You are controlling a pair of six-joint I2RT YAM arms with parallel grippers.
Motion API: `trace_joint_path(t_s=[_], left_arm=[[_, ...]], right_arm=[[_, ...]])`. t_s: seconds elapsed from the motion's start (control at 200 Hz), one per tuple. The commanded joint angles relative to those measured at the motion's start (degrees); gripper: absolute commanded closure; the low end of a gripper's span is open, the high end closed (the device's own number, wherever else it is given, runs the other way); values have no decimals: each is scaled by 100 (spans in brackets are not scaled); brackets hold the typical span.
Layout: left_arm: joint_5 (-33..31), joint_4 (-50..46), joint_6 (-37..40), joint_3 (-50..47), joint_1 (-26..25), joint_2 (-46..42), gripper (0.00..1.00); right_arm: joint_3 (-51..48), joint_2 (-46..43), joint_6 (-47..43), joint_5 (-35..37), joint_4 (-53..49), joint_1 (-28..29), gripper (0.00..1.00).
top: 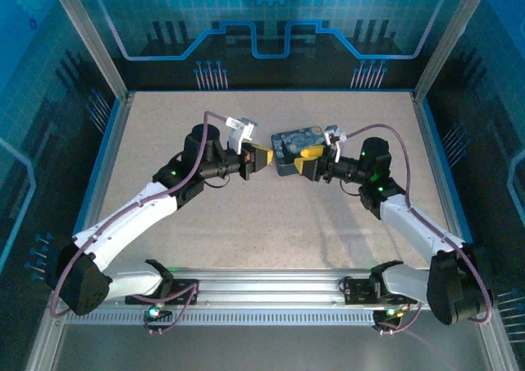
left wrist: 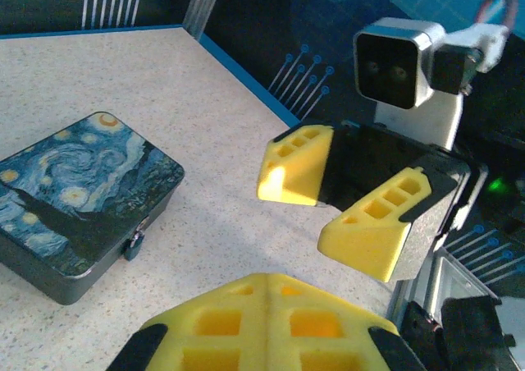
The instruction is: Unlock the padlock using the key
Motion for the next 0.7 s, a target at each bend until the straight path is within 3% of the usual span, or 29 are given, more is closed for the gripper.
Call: trace_joint_path(t_s=[0.0, 0.695], left_arm=[[383, 126, 287, 210, 11, -126, 100], [615, 287, 139, 245, 15, -63, 100]], right_arm=[[-58, 104, 823, -701, 1048, 10, 44], [339, 553, 643, -946, 1140, 800, 54]])
